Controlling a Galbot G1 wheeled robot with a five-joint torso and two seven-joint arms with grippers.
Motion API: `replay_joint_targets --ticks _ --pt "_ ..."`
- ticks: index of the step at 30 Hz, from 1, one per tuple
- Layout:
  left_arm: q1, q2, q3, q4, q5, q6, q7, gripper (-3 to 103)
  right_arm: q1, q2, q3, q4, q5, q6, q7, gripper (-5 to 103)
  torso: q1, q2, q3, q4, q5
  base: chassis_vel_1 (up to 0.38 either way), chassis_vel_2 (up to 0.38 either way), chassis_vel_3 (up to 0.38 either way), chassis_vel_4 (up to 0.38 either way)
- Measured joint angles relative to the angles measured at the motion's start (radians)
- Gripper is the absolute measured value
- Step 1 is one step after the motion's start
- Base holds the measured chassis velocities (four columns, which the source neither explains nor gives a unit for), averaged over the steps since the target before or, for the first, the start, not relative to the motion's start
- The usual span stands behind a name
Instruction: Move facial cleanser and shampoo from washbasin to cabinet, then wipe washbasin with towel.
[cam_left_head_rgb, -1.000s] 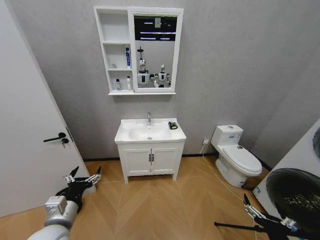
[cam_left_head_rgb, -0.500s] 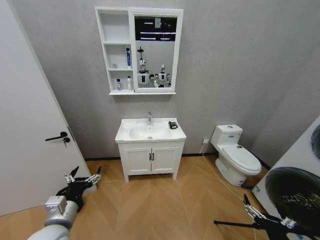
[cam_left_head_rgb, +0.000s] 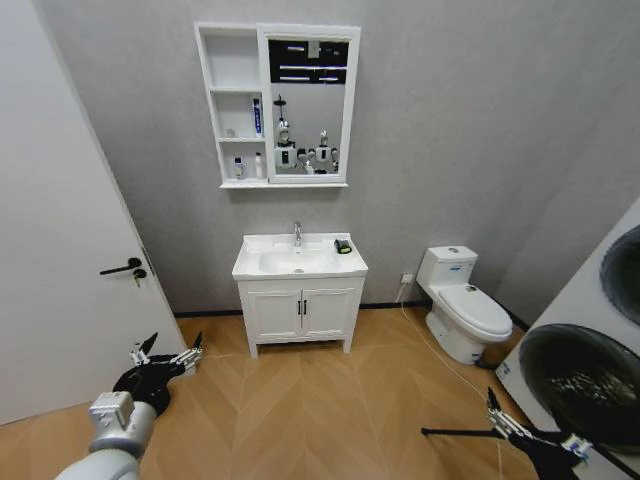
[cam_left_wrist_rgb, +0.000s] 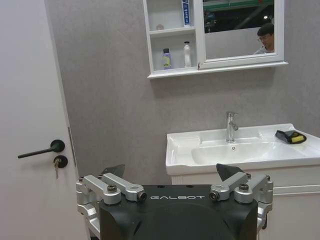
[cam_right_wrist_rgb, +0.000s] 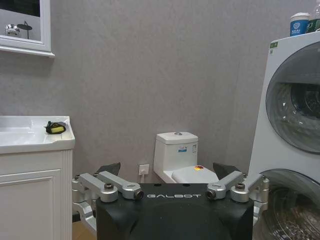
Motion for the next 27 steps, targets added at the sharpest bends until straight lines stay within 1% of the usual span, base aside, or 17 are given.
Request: replay_joint_targets --ticks 8,12,13,18,24,27 --pt "0.000 0.000 0.000 0.000 0.000 0.000 0.000 100 0.000 0.000 0.000 0.000 0.000 0.000 0.000 100 -0.001 0.000 0.000 0.0000 -0.0001 -0.017 -0.040 0.022 0.040" --pt "0.000 0.000 0.000 0.000 0.000 0.000 0.000 100 0.000 0.000 0.000 0.000 0.000 0.000 0.000 100 -0.001 0.000 0.000 0.0000 -0.0003 -0.114 -0.133 0.137 0.137" --pt "0.000 0.000 0.000 0.000 0.000 0.000 0.000 100 0.000 0.000 0.000 0.000 0.000 0.000 0.000 100 -0.001 0.000 0.000 -0.0001 0.0003 -0.158 -0.138 0.160 0.140" --pt "0.000 0.000 0.000 0.000 0.000 0.000 0.002 100 0.000 0.000 0.000 0.000 0.000 0.000 0.000 100 -0.001 0.000 0.000 -0.0001 0.0004 -0.127 -0.124 0.131 0.098" --pt "0.000 0.000 0.000 0.000 0.000 0.000 0.002 100 0.000 0.000 0.000 0.000 0.000 0.000 0.000 100 -0.001 0.000 0.000 0.0000 -0.0006 0.012 0.009 -0.009 -0.008" --pt "0.000 0.000 0.000 0.000 0.000 0.000 0.002 100 0.000 0.000 0.000 0.000 0.000 0.000 0.000 100 -0.001 0.000 0.000 0.0000 -0.0004 0.018 0.017 -0.018 -0.009"
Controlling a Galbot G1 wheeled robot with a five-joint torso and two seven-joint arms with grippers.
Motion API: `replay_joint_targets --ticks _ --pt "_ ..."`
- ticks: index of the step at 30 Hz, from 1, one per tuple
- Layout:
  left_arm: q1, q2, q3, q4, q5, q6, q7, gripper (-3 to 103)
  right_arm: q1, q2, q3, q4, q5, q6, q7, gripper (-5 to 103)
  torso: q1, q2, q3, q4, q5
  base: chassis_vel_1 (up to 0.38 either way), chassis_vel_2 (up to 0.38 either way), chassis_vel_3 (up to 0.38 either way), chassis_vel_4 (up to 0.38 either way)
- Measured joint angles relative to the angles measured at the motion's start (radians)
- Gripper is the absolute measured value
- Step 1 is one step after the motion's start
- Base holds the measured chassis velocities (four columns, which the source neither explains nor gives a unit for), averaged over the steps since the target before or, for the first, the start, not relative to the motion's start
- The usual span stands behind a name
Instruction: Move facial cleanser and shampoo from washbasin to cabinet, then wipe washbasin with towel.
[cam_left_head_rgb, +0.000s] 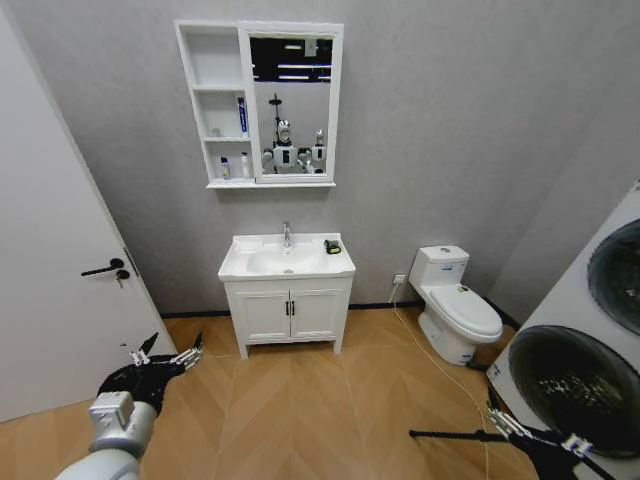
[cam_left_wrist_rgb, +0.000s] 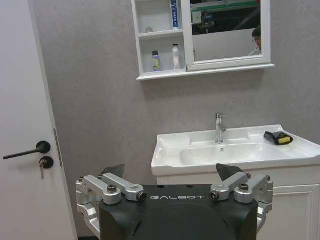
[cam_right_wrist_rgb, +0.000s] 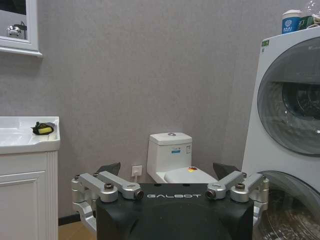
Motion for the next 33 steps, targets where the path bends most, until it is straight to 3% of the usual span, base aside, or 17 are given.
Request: replay_joint_targets --ticks 33 --pt "0.000 0.000 0.000 0.000 0.000 0.000 -0.001 100 0.000 0.000 0.000 0.000 0.000 0.000 0.000 100 0.000 0.000 0.000 0.0000 0.0004 0.000 0.000 0.000 0.000"
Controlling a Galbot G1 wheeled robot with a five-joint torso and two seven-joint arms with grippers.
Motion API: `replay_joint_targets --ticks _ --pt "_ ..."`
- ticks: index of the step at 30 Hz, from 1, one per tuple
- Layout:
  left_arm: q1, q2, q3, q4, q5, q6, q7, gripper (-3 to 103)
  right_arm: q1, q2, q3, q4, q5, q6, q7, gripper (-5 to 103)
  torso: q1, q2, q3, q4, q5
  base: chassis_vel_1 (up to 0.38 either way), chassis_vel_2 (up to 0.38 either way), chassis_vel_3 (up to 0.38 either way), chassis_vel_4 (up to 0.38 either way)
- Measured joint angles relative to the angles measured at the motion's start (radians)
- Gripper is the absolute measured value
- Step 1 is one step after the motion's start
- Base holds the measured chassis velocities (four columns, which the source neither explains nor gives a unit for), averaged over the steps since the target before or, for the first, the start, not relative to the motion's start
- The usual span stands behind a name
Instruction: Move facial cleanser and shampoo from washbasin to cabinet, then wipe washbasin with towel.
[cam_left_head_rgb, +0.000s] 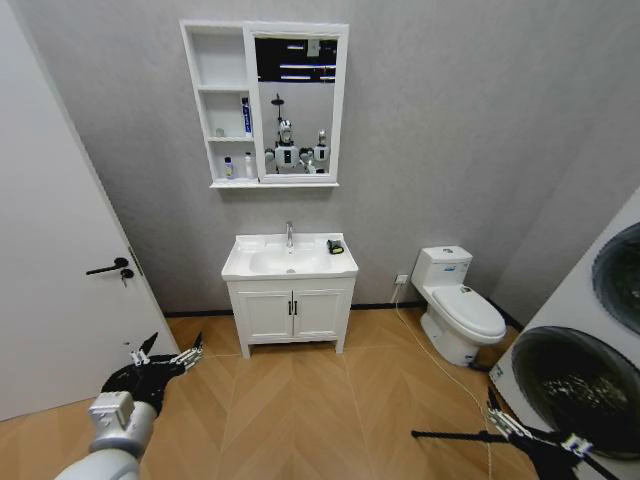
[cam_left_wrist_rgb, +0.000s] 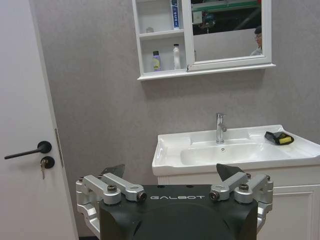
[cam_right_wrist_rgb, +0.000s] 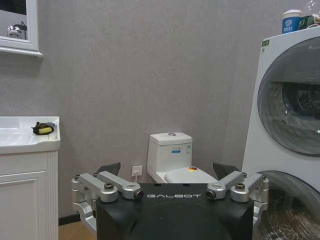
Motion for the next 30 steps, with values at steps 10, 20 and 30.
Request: replay_joint_targets --ticks 10,20,30 --pt "0.000 0.000 0.000 0.000 0.000 0.000 0.000 100 0.000 0.000 0.000 0.000 0.000 0.000 0.000 100 0.000 0.000 0.000 0.0000 0.0000 0.000 0.000 0.000 0.000" --pt "0.000 0.000 0.000 0.000 0.000 0.000 0.000 100 0.000 0.000 0.000 0.000 0.000 0.000 0.000 100 0.000 0.000 0.000 0.0000 -0.0001 0.000 0.000 0.000 0.000" --pt "0.000 0.000 0.000 0.000 0.000 0.000 0.000 100 0.000 0.000 0.000 0.000 0.000 0.000 0.000 100 0.000 0.000 0.000 0.0000 0.0000 0.000 0.000 0.000 0.000"
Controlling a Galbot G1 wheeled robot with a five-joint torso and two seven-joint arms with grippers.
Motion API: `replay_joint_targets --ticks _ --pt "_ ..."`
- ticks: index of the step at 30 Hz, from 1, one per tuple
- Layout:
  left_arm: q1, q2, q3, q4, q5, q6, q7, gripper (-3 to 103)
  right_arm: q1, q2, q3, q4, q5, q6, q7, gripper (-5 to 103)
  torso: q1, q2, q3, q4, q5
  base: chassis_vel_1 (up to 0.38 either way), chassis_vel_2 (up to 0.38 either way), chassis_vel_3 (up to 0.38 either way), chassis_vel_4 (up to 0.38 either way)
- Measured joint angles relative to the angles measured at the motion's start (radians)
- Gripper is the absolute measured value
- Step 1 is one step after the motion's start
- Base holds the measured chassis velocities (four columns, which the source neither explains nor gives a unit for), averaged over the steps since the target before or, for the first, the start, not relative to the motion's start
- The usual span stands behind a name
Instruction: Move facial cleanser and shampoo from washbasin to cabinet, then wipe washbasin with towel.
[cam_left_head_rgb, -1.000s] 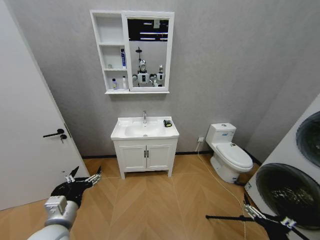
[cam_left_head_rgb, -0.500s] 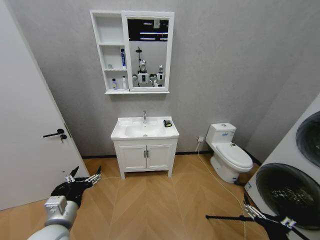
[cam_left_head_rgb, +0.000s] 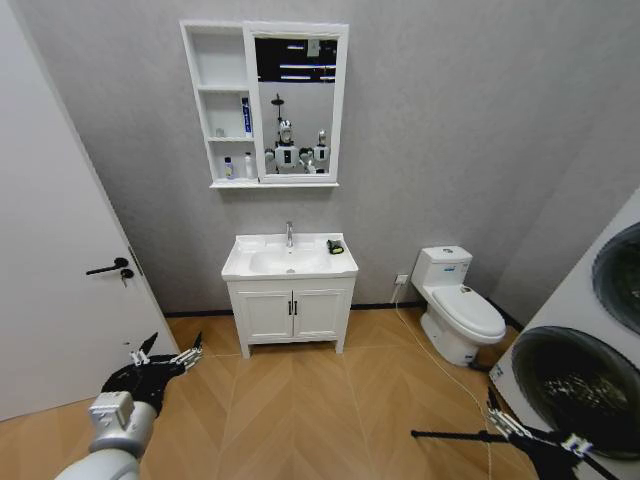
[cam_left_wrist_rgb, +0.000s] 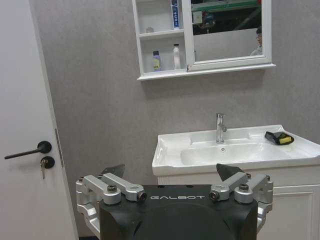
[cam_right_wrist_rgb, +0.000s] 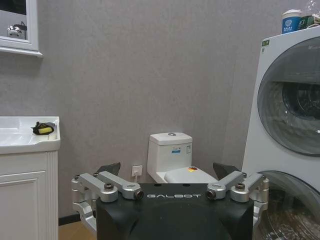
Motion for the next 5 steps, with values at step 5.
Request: replay_joint_targets --ticks 5 --pt "0.000 0.000 0.000 0.000 0.000 0.000 0.000 100 0.000 0.000 0.000 0.000 0.000 0.000 0.000 100 0.000 0.000 0.000 0.0000 0.0000 0.000 0.000 0.000 0.000"
